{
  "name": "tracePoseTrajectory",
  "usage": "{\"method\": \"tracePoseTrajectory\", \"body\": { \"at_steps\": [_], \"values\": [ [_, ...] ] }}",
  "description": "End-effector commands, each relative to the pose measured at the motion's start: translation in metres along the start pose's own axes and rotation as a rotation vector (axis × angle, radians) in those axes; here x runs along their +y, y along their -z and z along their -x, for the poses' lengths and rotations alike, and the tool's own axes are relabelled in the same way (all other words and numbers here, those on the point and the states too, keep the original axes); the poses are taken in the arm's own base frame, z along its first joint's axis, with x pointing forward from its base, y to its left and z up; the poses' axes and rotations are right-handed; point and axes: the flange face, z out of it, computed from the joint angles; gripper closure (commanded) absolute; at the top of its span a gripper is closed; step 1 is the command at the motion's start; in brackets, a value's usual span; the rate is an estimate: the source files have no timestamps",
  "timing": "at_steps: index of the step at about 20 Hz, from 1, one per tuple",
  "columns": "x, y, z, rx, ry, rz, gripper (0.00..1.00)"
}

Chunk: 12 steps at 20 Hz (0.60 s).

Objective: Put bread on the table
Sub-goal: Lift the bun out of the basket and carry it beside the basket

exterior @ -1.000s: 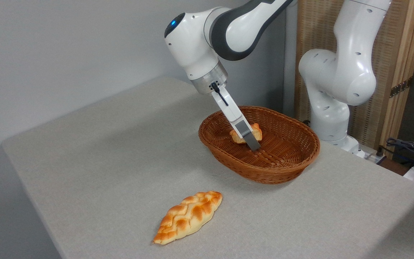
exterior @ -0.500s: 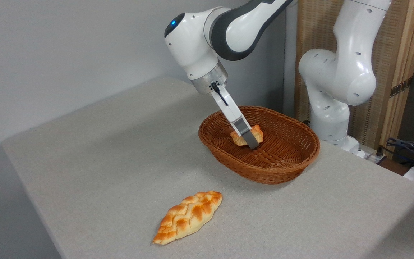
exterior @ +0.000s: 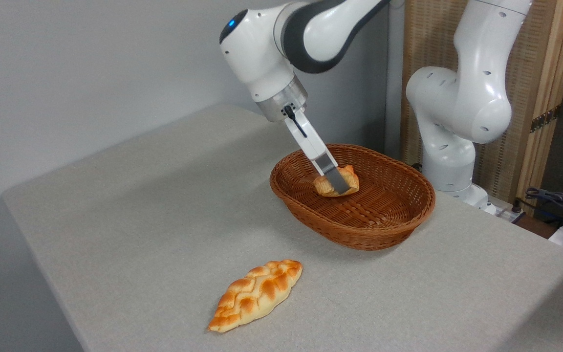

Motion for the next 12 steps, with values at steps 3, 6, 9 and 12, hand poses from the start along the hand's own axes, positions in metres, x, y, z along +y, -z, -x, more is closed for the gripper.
{"method": "tracePoseTrajectory", "body": {
  "at_steps": [3,6,9,12],
  "values": [
    [-0.023,0.079,0.042,0.002,-0.095,0.0,0.85],
    [-0.058,0.133,0.062,0.102,-0.091,-0.035,0.84],
    [-0.101,0.156,0.028,0.21,-0.074,-0.056,0.82],
    [-0.141,0.15,-0.005,0.3,0.038,-0.104,0.73]
  ]
}}
